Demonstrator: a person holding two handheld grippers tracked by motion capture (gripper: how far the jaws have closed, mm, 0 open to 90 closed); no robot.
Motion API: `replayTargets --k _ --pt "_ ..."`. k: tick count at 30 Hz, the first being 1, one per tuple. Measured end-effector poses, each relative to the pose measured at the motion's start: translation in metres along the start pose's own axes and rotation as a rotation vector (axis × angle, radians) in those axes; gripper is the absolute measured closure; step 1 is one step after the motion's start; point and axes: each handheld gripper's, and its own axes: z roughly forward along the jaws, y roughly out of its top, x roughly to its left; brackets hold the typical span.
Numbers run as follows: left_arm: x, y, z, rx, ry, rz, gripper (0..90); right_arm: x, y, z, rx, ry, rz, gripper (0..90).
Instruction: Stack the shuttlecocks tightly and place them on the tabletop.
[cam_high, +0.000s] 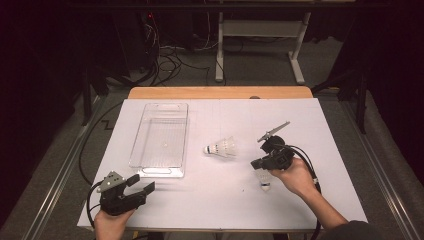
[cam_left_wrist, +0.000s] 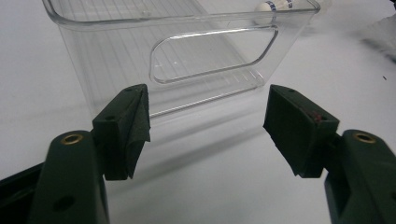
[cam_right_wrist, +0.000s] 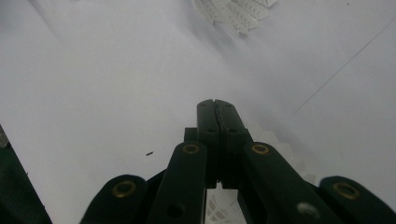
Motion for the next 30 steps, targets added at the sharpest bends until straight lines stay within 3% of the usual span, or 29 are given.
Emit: replayTargets --k 30 --pt "0.0 0.0 0.0 0.0 -0.001 0.003 32.1 -0.016 0.037 -0.002 -0.085 -0.087 0.045 90.0"
